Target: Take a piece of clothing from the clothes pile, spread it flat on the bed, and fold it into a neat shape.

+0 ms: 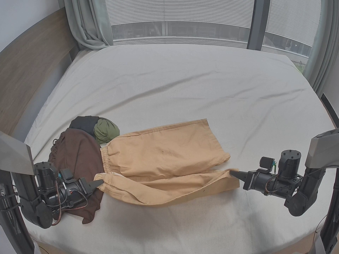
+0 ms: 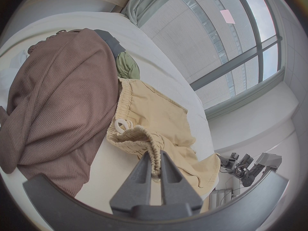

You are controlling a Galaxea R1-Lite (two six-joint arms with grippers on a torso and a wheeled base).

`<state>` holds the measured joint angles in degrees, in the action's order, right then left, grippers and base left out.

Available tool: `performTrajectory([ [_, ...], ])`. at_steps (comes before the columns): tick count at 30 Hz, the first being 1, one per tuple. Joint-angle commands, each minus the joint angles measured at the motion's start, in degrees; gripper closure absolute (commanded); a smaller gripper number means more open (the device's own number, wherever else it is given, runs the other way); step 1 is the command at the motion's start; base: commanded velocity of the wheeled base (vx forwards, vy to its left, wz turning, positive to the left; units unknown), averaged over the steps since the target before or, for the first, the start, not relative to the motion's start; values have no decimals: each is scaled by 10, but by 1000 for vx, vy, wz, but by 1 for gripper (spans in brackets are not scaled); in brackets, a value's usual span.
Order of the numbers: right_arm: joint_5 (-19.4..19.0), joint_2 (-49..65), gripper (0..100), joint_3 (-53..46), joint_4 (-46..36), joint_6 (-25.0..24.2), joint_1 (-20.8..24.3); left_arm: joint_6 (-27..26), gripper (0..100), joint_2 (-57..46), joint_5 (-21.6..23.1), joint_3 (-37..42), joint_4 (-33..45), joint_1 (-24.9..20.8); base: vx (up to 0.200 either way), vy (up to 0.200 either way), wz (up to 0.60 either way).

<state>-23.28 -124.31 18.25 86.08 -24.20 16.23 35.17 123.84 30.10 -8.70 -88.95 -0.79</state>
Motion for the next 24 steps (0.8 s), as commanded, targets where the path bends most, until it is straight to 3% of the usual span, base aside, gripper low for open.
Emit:
performTrajectory([
  [1, 0, 14, 100, 22, -18, -1, -7, 5, 100, -6, 0, -7, 0, 0, 0, 0, 0],
  [14, 1, 63, 100, 131, -157, -6, -17, 46, 100, -15, -30, -31, -1, -3, 0, 0, 0],
  [24, 3, 68, 100, 183, -210, -5, -22, 60, 100, -15, -35, -39, -1, -4, 0, 0, 0],
])
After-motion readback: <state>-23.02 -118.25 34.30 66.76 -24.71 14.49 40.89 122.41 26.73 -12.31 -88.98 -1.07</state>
